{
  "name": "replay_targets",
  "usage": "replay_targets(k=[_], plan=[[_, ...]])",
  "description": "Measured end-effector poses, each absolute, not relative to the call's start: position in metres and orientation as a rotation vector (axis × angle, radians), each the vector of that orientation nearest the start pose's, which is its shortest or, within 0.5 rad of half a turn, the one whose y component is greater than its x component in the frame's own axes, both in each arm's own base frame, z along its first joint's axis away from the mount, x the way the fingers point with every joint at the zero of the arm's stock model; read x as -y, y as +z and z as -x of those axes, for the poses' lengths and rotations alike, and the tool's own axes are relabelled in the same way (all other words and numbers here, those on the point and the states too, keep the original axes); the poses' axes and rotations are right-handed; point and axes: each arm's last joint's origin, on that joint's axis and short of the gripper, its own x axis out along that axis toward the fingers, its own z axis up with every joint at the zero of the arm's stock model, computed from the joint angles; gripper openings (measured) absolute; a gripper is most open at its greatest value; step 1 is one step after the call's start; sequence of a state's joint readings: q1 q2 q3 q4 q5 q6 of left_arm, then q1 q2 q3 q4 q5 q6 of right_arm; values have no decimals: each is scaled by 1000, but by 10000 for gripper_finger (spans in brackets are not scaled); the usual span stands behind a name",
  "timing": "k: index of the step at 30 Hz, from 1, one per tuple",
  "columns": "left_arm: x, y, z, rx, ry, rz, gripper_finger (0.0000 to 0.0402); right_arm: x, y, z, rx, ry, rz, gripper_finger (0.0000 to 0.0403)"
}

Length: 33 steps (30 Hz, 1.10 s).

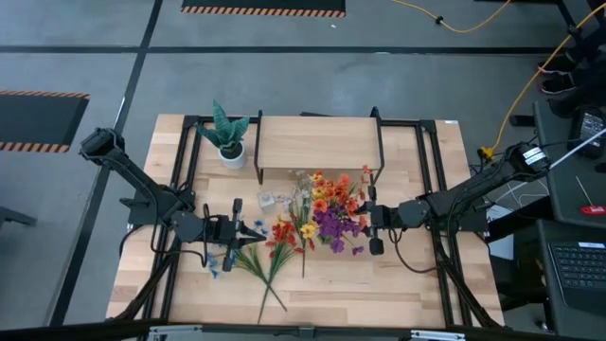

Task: Pick and place flowers into a vace then onto a shelf
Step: Put the purple flowers into the green vase

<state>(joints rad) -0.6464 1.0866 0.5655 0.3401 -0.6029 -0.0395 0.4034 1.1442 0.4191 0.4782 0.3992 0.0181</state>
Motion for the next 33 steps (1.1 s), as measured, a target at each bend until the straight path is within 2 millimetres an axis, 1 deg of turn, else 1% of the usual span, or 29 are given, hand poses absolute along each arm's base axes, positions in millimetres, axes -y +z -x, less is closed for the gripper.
replay_targets(k=[5, 9, 13, 19, 26, 29, 31, 33], plan=[[126, 250, -193, -154, -63, -68, 4, -78, 203, -212, -226, 1, 72, 138], [125, 245, -192, -206, -75, -85, 4, -78, 204, -212, -217, -4, 14, 138], [123, 238, -190, -268, -35, -69, 3, -78, 204, -212, -214, -9, -36, 138], [117, 231, -191, -329, 31, 18, 3, -75, 209, -214, -170, -18, 0, 138], [99, 218, -193, -445, 173, 182, 3, -70, 207, -216, -193, -49, 6, 137], [96, 221, -197, -476, 151, 208, 2, -68, 207, -214, -192, -161, 3, 124], [95, 227, -197, -518, 144, 203, 2, -68, 209, -211, -181, -222, 32, 103], [95, 234, -196, -579, 173, 213, 2, -70, 213, -207, -167, -232, 48, 73]])
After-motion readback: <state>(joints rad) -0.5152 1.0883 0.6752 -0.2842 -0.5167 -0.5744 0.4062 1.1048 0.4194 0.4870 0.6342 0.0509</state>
